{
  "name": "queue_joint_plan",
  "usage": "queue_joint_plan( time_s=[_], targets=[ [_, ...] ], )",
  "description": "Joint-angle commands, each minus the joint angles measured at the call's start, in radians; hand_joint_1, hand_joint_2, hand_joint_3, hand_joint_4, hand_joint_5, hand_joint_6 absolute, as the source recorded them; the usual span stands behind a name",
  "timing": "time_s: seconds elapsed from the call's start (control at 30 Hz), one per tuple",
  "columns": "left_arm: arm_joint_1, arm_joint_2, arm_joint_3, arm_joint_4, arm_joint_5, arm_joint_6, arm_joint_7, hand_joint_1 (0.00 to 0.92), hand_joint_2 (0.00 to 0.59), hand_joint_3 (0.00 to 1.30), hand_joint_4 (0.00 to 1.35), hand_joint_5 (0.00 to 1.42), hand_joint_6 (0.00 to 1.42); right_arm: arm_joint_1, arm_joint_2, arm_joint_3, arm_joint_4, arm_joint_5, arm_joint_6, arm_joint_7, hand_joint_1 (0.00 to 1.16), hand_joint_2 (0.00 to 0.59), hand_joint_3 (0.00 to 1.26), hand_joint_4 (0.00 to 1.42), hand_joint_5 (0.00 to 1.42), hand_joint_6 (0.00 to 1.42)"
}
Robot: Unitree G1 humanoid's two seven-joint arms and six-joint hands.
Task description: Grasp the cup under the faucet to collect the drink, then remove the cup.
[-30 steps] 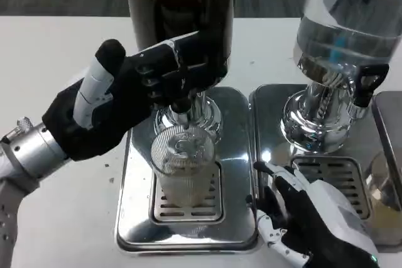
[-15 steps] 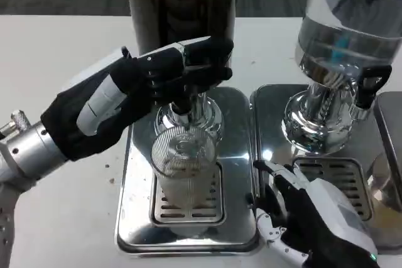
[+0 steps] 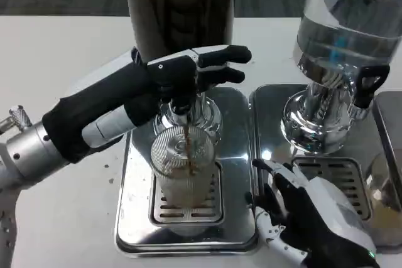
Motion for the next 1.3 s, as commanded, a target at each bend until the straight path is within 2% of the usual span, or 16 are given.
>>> queue_joint_plan(
  time_s=[0.03, 0.27, 0.47, 0.6, 0.67, 0.77, 0.87, 0.97, 1.13, 1.23, 1.3],
  targets=[
    [0.023, 0.014, -0.030, -0.018, 0.012, -0.022, -0.039, 0.000, 0.067, 0.18, 0.07, 0.15, 0.10, -0.009, 0.002, -0.003, 0.021, 0.015, 0.009, 0.001, 0.48, 0.586, 0.14, 0.09, 0.01, 0.08],
    [0.032, 0.042, -0.049, -0.021, 0.081, -0.140, -0.035, 0.000, 0.067, 0.18, 0.07, 0.15, 0.11, -0.011, 0.002, -0.004, 0.027, 0.029, 0.011, 0.001, 0.48, 0.586, 0.14, 0.09, 0.01, 0.08],
    [0.031, 0.060, -0.061, -0.012, 0.115, -0.202, -0.011, 0.000, 0.067, 0.18, 0.07, 0.15, 0.11, -0.006, 0.003, -0.006, 0.015, 0.032, 0.015, 0.003, 0.48, 0.586, 0.14, 0.09, 0.01, 0.08],
    [0.032, 0.067, -0.066, -0.004, 0.113, -0.209, 0.003, 0.000, 0.068, 0.18, 0.07, 0.15, 0.11, 0.000, -0.002, -0.015, 0.016, 0.062, -0.031, -0.020, 0.48, 0.586, 0.14, 0.09, 0.01, 0.08],
    [0.033, 0.070, -0.068, -0.003, 0.112, -0.211, 0.007, 0.000, 0.070, 0.18, 0.07, 0.15, 0.11, 0.005, -0.007, -0.032, 0.028, 0.118, -0.089, -0.036, 0.48, 0.586, 0.14, 0.09, 0.01, 0.08],
    [0.035, 0.074, -0.072, -0.001, 0.111, -0.214, 0.012, 0.000, 0.071, 0.18, 0.07, 0.15, 0.11, 0.015, 0.003, -0.070, 0.065, 0.244, -0.185, -0.049, 0.47, 0.536, 0.14, 0.09, 0.03, 0.09],
    [0.037, 0.077, -0.076, 0.000, 0.108, -0.216, 0.017, 0.000, 0.072, 0.18, 0.07, 0.15, 0.11, 0.016, 0.005, -0.095, 0.112, 0.359, -0.287, -0.040, 0.52, 0.402, 0.12, 0.11, 0.07, 0.10],
    [0.039, 0.080, -0.077, 0.000, 0.105, -0.213, 0.021, 0.000, 0.073, 0.18, 0.07, 0.15, 0.11, -0.001, -0.015, -0.093, 0.144, 0.408, -0.353, -0.012, 0.56, 0.301, 0.02, 0.07, 0.09, 0.12],
    [0.041, 0.082, -0.078, 0.001, 0.104, -0.212, 0.029, 0.000, 0.073, 0.18, 0.07, 0.15, 0.12, -0.036, -0.035, -0.086, 0.199, 0.473, -0.448, 0.037, 0.53, 0.231, 0.00, 0.00, 0.01, 0.10],
    [0.042, 0.083, -0.079, -0.001, 0.102, -0.210, 0.032, 0.000, 0.073, 0.18, 0.07, 0.15, 0.12, -0.050, -0.033, -0.089, 0.212, 0.505, -0.457, 0.065, 0.52, 0.219, 0.00, 0.00, 0.00, 0.09],
    [0.044, 0.083, -0.079, -0.002, 0.101, -0.209, 0.033, 0.000, 0.075, 0.18, 0.07, 0.15, 0.12, -0.054, -0.035, -0.092, 0.201, 0.500, -0.441, 0.073, 0.52, 0.215, 0.00, 0.00, 0.00, 0.08]
  ],
)
